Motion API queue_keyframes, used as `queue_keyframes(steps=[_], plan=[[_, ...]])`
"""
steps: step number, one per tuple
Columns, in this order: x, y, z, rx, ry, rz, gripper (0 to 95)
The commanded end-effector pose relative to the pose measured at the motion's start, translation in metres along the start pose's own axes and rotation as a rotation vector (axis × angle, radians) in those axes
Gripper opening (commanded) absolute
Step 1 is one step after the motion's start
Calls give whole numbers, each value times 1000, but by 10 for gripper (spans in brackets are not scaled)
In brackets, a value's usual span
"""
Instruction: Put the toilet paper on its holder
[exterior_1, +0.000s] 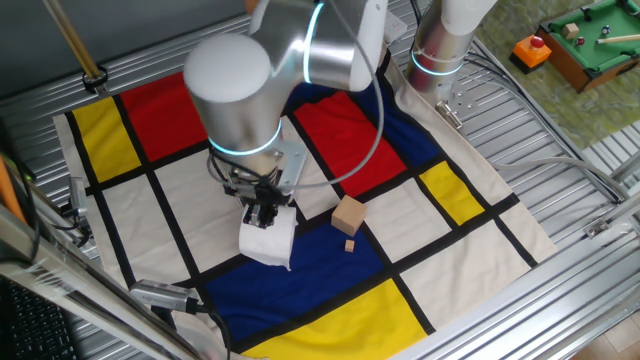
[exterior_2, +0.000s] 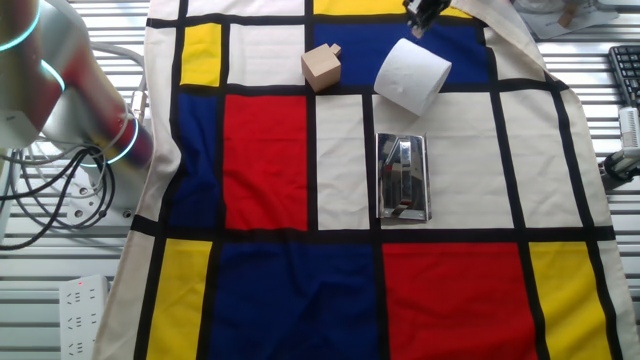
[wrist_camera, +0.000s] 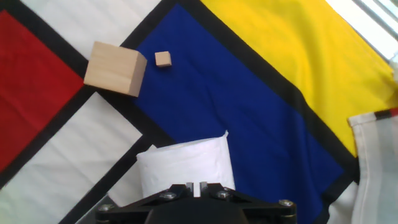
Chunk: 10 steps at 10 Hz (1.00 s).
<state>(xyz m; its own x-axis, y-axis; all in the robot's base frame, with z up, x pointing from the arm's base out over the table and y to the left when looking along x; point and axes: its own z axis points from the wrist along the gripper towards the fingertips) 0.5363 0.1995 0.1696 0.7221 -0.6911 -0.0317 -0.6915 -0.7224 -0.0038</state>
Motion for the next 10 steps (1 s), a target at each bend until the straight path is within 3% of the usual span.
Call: queue_keyframes(steps=[1, 3, 5, 6, 7, 8, 9, 10], plan=[[0, -1, 1, -14, 1, -2, 760], [0, 1, 1, -22, 5, 5, 760], [0, 4, 3, -9, 0, 20, 760], [-1, 6, 2, 0, 15, 36, 760], [-2, 8, 3, 9, 21, 41, 570], [-2, 8, 3, 6, 16, 39, 570], [-2, 8, 3, 17, 8, 34, 760], [-2, 9, 3, 18, 3, 33, 760]])
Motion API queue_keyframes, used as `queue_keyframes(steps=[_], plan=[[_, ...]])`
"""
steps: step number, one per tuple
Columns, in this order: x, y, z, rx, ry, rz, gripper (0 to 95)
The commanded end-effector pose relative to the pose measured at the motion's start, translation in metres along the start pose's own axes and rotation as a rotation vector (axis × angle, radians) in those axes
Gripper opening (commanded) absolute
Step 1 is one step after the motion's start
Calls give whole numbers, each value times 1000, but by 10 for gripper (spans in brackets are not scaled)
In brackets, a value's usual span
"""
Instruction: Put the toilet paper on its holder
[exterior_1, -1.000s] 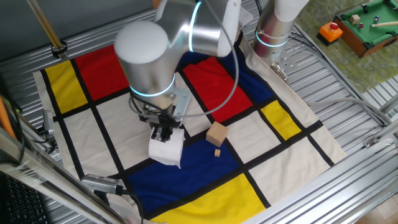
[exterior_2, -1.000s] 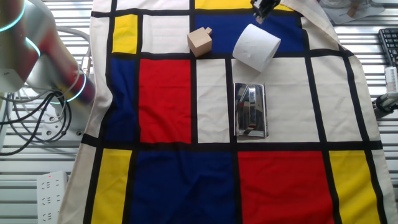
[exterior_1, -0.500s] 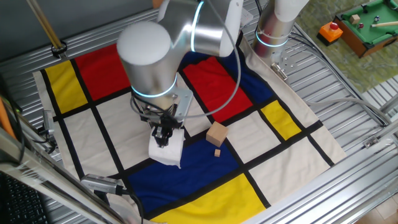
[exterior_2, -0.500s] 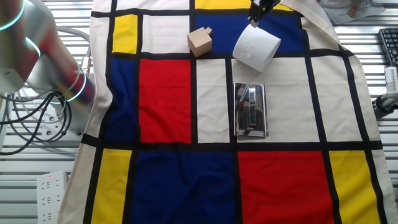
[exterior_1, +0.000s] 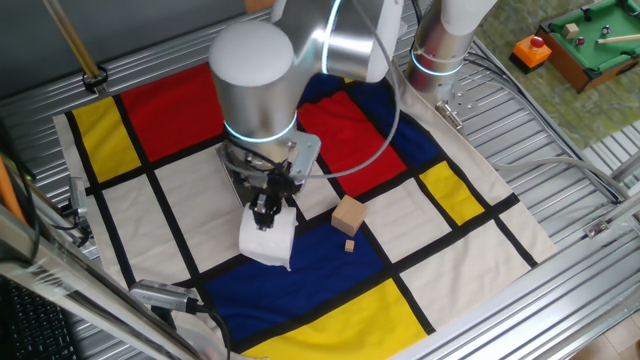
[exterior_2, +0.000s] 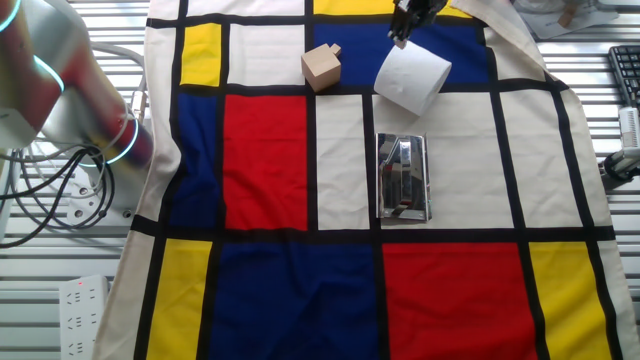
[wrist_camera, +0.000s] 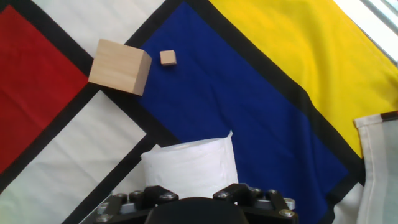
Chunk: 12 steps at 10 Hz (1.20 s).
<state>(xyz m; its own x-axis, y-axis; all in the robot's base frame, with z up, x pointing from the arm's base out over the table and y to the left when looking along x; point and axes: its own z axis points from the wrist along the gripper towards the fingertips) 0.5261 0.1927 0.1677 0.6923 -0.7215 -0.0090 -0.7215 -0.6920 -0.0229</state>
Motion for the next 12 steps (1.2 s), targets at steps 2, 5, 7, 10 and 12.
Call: queue_keyframes(steps=[2, 5, 7, 10, 12], plan=[[0, -3, 1, -37, -11, -12, 950], [-1, -1, 1, -39, -6, -1, 950], [-2, -1, 0, -42, -10, 27, 950], [-3, -3, 1, -31, -22, 44, 950], [-4, -3, 5, -27, -17, 38, 950]])
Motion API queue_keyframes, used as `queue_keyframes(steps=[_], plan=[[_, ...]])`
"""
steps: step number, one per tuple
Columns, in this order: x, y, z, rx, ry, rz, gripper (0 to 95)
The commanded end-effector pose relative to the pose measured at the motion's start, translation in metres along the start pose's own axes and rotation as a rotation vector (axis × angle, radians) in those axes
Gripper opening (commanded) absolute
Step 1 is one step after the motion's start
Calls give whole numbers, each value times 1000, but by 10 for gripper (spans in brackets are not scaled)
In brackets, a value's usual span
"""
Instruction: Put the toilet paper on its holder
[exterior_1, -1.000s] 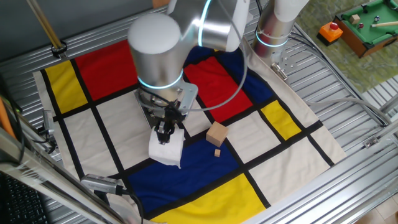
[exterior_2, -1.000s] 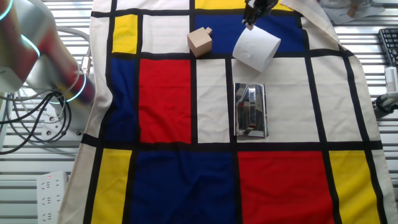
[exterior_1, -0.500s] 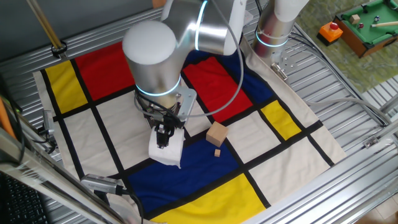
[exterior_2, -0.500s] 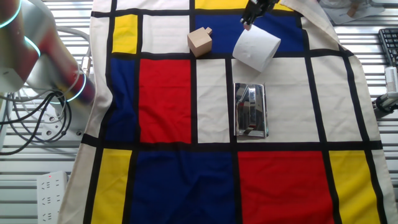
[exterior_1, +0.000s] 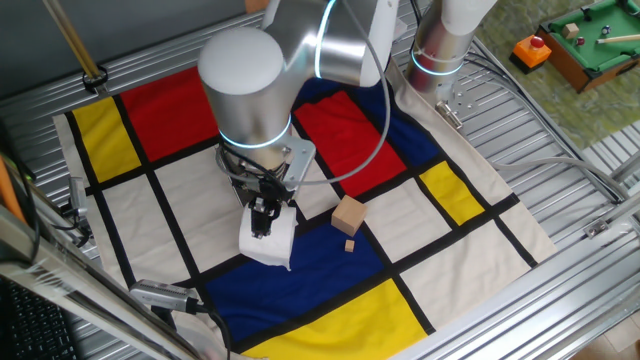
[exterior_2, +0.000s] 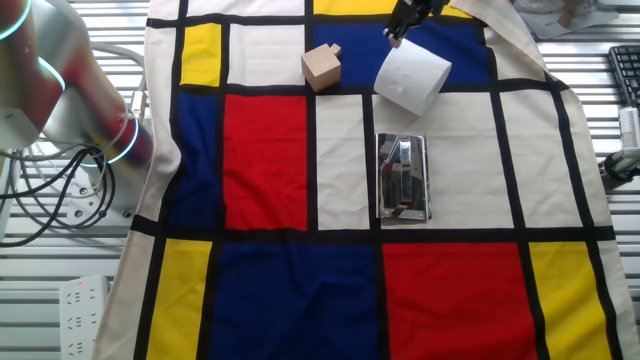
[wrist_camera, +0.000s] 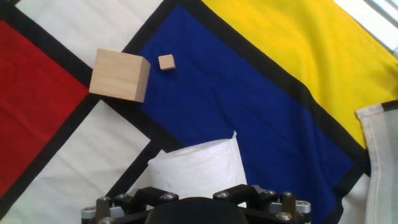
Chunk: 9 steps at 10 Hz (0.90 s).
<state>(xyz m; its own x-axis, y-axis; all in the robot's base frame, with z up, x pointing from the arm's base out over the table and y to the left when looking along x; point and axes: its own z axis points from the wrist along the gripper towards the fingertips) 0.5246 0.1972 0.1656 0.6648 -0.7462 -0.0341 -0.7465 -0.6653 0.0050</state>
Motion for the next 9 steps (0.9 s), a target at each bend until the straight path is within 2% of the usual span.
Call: queue_keyframes(steps=[1, 5, 7, 9], plan=[[-1, 0, 7, 3, 9, 0, 950], [-4, 8, 19, 13, 26, -5, 950], [0, 11, 25, 23, 48, -9, 950], [7, 11, 33, 26, 48, -11, 950]])
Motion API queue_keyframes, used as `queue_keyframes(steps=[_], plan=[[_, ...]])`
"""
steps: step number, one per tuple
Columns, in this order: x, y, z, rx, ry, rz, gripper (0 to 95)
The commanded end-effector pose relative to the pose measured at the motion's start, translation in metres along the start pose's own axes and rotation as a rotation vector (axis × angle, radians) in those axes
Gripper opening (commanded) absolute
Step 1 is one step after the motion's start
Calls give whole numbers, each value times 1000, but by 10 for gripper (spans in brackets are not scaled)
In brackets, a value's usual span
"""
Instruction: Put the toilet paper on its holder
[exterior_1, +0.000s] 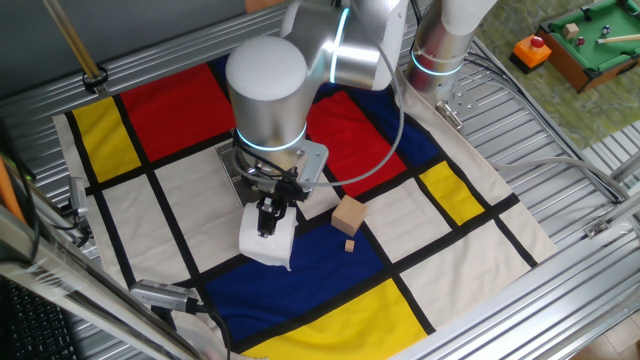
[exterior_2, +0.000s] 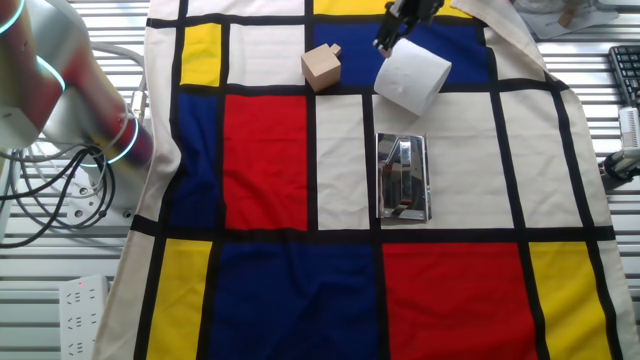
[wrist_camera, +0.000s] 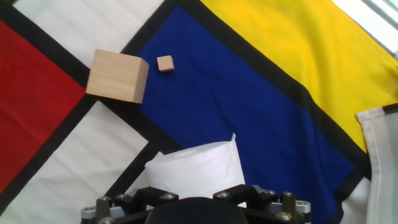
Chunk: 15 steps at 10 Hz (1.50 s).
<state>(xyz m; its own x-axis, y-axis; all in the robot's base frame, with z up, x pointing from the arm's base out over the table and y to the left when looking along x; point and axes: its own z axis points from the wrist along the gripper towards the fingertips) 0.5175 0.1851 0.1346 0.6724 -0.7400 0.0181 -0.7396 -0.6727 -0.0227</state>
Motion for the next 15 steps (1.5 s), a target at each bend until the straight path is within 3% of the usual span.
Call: queue_keyframes(steps=[1, 4, 8, 10, 11, 15], plan=[[4, -2, 5, 0, -3, 0, 950], [11, -4, 15, 15, 3, -1, 950], [13, -6, 19, 5, 23, -7, 950], [11, -8, 20, 3, 11, -28, 950], [10, -10, 21, 4, 3, -35, 760], [9, -12, 23, 0, -1, -70, 760]])
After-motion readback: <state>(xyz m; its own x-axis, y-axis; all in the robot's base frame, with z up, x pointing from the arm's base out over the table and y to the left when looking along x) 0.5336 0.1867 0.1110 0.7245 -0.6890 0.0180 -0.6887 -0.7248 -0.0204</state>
